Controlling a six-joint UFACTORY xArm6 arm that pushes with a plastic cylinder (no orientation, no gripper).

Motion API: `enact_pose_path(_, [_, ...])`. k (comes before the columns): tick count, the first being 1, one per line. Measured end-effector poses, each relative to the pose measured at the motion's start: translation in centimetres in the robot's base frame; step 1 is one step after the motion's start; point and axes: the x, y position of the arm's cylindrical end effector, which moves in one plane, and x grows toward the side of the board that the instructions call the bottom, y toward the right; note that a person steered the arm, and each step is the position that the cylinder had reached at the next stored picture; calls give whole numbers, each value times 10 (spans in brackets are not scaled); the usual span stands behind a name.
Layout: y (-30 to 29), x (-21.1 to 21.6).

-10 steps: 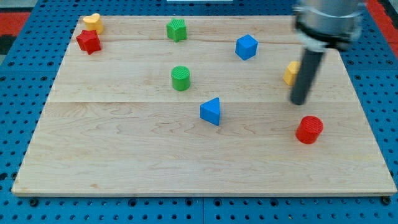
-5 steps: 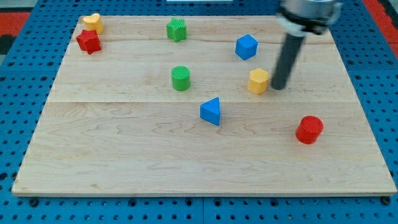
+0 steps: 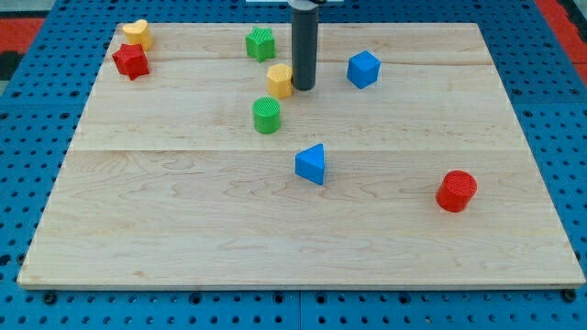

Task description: Move the hexagon bottom right to the red star

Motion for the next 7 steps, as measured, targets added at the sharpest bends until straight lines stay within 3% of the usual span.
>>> enact_pose_path(2, [-123,-19])
enact_pose_path(3, [-113,4])
enact_pose_path(4, [-149,15])
enact_pose_path(5, [-172,-20])
enact_pose_path(6, [-100,14])
enact_pose_path(7, [21,79])
